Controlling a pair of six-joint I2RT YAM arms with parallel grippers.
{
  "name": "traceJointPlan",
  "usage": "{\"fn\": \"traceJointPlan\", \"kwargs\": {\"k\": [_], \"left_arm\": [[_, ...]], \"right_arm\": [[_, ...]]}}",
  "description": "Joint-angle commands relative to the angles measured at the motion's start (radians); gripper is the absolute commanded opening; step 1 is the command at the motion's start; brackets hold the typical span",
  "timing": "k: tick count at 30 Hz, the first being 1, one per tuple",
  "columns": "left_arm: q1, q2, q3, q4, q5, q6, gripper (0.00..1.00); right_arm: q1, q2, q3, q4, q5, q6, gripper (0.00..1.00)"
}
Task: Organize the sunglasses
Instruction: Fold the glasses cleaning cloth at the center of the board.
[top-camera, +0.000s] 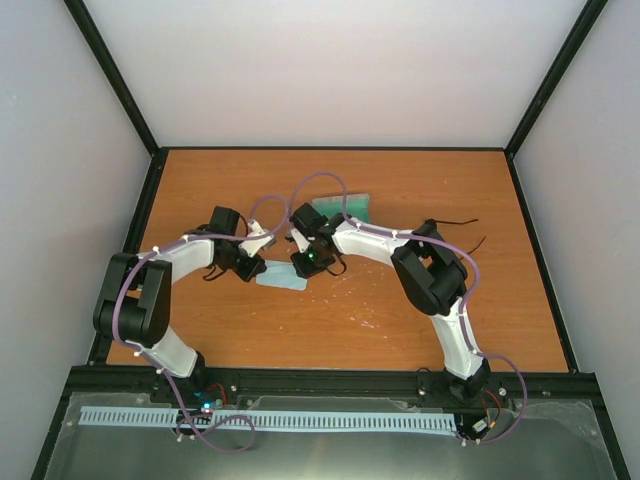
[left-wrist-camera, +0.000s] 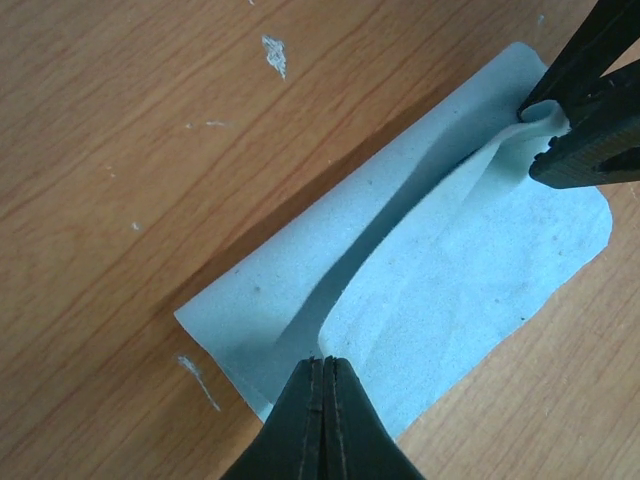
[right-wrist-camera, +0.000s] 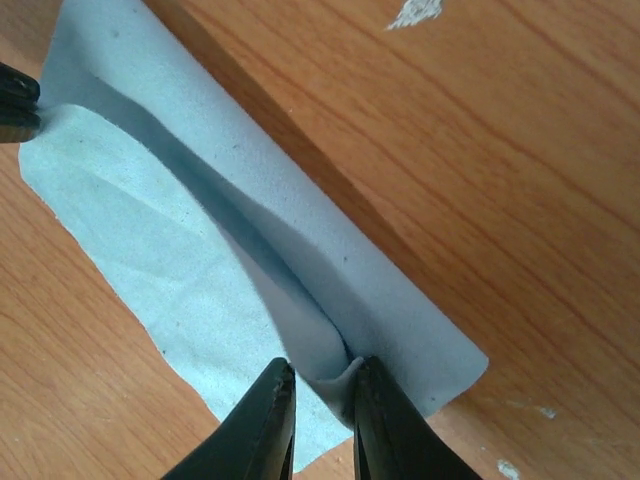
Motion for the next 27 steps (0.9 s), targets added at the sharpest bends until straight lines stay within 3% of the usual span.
{"fn": "traceJointPlan", "kwargs": {"k": [1, 17, 25, 27], "left_arm": [[-0.005, -0.034, -0.007, -0.01, 0.017, 0.019, 0.0], [-0.007, -0.07, -0.06, -0.014, 0.0, 0.045, 0.02], [-0.007, -0.09, -0.075, -0.006, -0.031, 0.06, 0.29], [-0.007, -0.094, -0.078, -0.006, -0.036, 0.065, 0.3]], "right_arm": [[0.011, -0.051, -0.022, 0.014, -0.025, -0.012, 0.19], [0.011, -0.075, -0.074, 0.035, -0.066, -0.017, 0.24], [0.011, -0.085, -0.096, 0.038, -0.081, -0.019, 0.25], [0.011, -0.091, -0.104, 0.045, -0.087, -0.018, 0.25]]}}
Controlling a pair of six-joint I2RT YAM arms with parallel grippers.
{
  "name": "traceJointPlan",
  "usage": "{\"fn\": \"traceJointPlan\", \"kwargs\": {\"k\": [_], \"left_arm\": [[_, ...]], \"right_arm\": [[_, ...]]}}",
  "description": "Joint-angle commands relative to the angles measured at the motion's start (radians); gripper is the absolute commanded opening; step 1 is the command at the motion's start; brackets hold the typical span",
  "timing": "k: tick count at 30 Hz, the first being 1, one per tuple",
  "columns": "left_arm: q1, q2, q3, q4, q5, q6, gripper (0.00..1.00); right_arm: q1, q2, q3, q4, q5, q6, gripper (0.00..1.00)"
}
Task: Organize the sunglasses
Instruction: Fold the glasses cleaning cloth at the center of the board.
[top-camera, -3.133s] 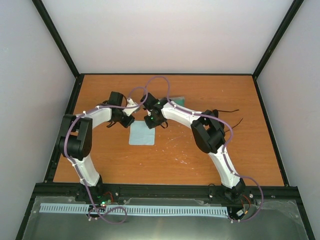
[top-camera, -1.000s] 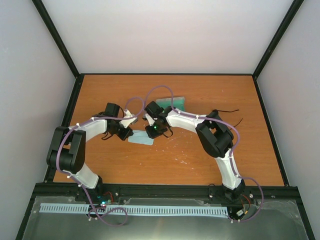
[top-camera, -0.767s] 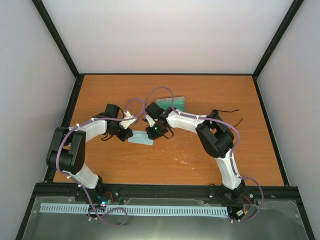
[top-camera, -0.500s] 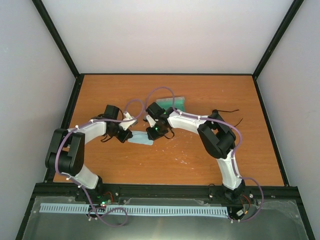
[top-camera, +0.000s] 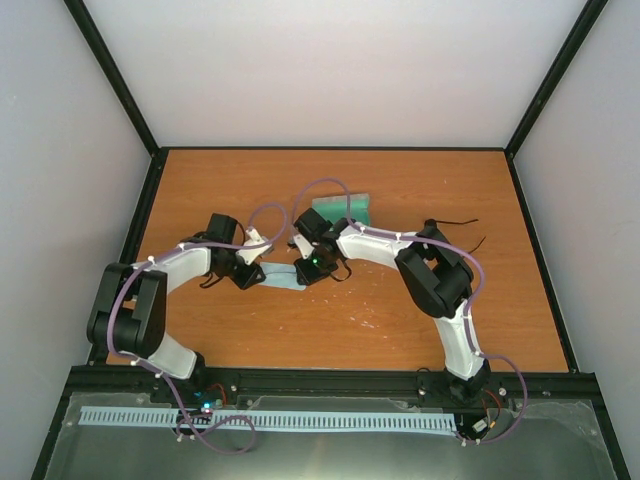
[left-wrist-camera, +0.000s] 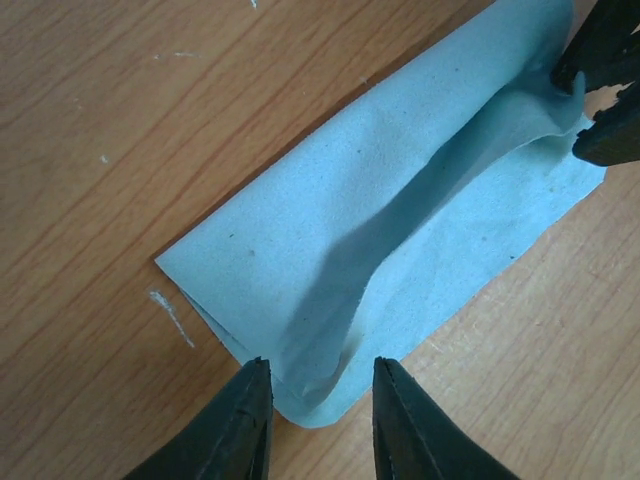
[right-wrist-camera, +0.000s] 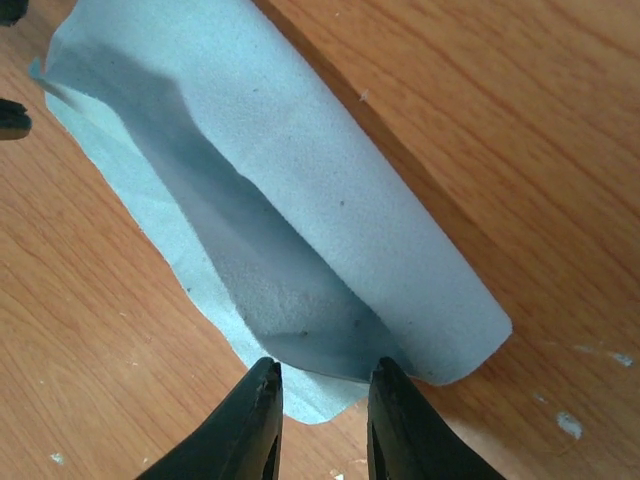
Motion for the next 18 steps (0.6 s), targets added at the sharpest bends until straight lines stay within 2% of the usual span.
{"fn": "traceJointPlan", "kwargs": {"k": [1, 18], "left_arm": [[-0.005, -0.029, -0.001, -0.002, -0.015, 0.025, 0.31], [-0.002, -0.092, 0.001, 0.042, -0.015, -0.031, 0.28]], "right_arm": [[0.01, -0.054, -0.022, 0.016, -0.022, -0.01, 0.25], [0.013, -0.102, -0.065, -0.018, -0.023, -0.039, 0.24]]}}
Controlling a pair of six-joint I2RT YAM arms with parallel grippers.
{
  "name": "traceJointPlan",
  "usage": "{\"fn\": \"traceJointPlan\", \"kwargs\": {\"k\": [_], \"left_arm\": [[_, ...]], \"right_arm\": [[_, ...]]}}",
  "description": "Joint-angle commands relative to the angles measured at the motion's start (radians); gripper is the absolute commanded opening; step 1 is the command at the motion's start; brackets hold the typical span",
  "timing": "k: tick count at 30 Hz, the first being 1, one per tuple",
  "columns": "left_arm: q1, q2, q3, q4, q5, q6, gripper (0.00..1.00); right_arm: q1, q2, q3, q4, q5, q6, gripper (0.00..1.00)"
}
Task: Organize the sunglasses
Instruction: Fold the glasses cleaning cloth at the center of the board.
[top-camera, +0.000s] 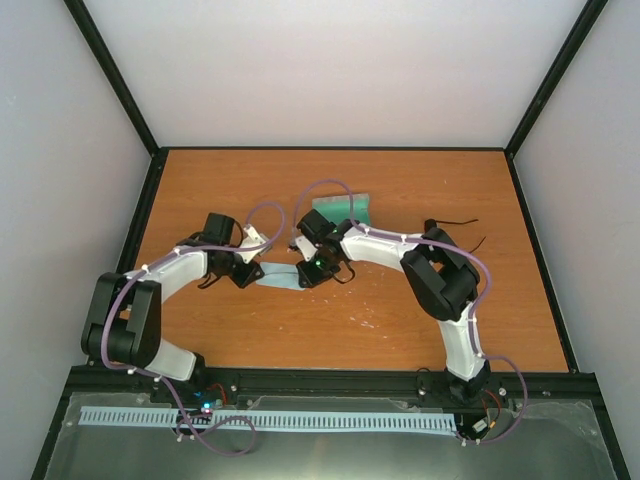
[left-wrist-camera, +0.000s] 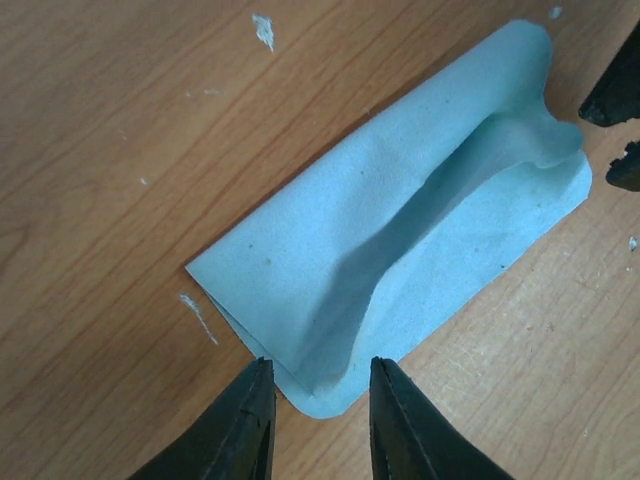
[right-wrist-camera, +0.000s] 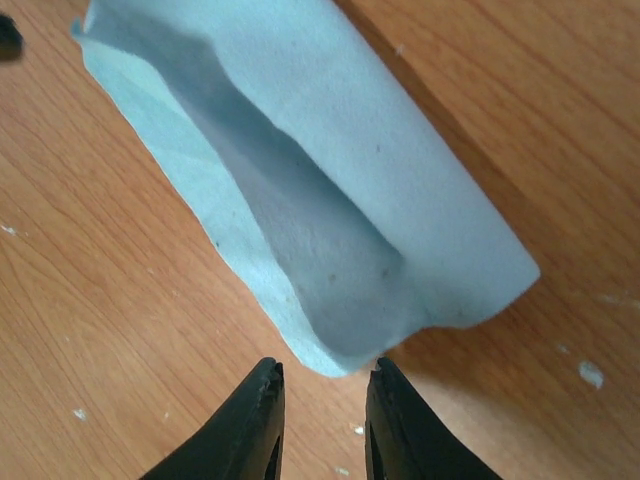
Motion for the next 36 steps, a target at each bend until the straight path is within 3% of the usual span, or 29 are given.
{"fn": "traceJointPlan", "kwargs": {"k": [1, 7, 11, 15, 20, 22, 27, 32, 36], "left_arm": [[-0.001, -0.04, 0.022, 0.042, 0.003, -0.04, 0.28], [0.015, -0.032, 0.078, 0.055, 0.015, -0.065, 0.2], [0.016, 0.013, 0.098, 0.055, 0.006, -0.056, 0.07], [0.016, 0.057, 0.109, 0.054, 0.003, -0.045, 0.03], [0.017, 0.119, 0.107, 0.049, -0.014, -0.019, 0.03], [0.015, 0.129, 0.096, 0.065, -0.026, -0.012, 0.1], [0.015, 0.152, 0.091, 0.095, -0.049, -0.004, 0.18], [0.016, 0.19, 0.101, 0.108, -0.044, -0.002, 0.18], [0.015, 0.21, 0.1, 0.117, -0.037, -0.005, 0.17]], "right_arm": [[0.012, -0.073, -0.033, -0.022, 0.019, -0.021, 0.24], [0.011, -0.136, -0.026, -0.003, 0.106, -0.006, 0.24], [0.011, -0.084, 0.064, -0.01, 0.133, 0.005, 0.04], [0.011, 0.0, 0.156, -0.047, 0.136, 0.009, 0.03], [0.012, 0.044, 0.201, -0.06, 0.122, 0.0, 0.03], [0.012, 0.052, 0.208, -0.06, 0.115, -0.001, 0.03], [0.011, 0.067, 0.217, -0.062, 0.11, -0.002, 0.07], [0.012, 0.053, 0.192, -0.058, 0.147, 0.011, 0.29], [0.01, 0.031, 0.152, -0.046, 0.199, 0.036, 0.32]]}}
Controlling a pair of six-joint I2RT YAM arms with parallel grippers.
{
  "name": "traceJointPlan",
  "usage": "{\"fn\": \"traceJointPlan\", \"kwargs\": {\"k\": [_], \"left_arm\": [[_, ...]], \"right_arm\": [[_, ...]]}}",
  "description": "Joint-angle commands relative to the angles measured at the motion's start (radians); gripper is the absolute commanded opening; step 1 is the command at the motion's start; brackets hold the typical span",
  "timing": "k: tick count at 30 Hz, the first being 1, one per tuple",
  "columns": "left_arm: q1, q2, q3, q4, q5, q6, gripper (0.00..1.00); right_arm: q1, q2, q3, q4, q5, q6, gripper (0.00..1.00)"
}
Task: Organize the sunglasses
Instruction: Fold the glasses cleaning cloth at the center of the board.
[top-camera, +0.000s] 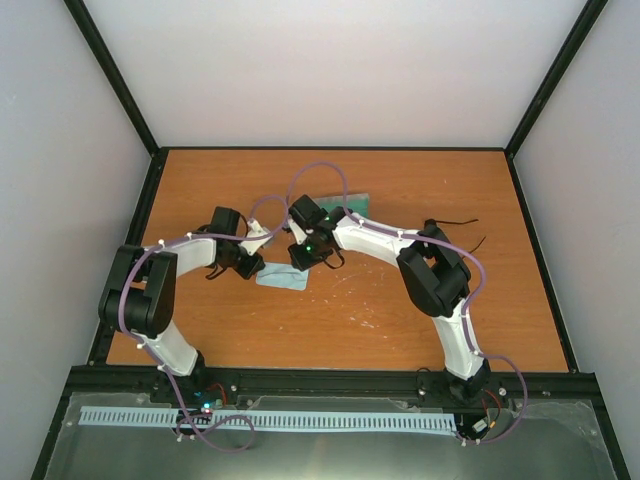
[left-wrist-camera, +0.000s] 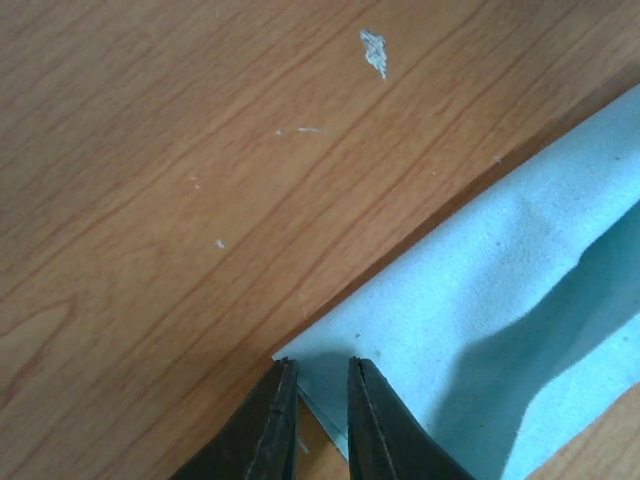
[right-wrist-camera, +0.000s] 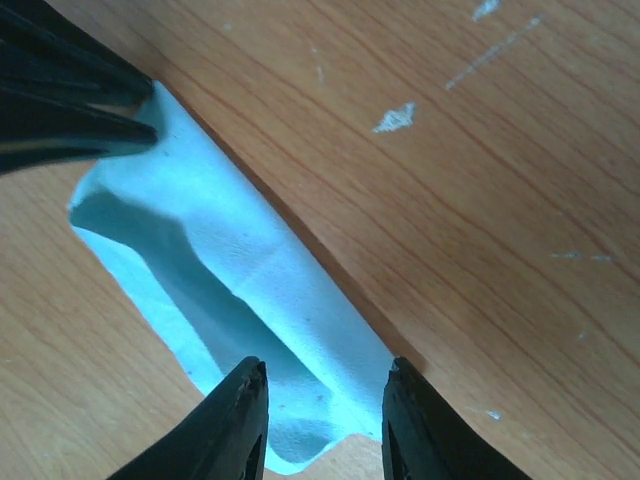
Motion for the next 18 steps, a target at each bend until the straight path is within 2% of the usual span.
{"fn": "traceJointPlan", "kwargs": {"k": [1, 9, 18], "left_arm": [[0.003, 0.03, 0.018, 0.019, 0.002, 0.018, 0.17], [0.003, 0.029, -0.001, 0.023, 0.009, 0.022, 0.09], [0.003, 0.024, -0.009, 0.026, 0.023, 0.013, 0.05]], "right_arm": [[0.007, -0.026, -0.034, 0.003, 0.067, 0.027, 0.32], [-0.001, -0.006, -0.045, -0.002, 0.08, 0.053, 0.31], [-0.002, 0.016, -0.053, -0.008, 0.074, 0.061, 0.3]]}}
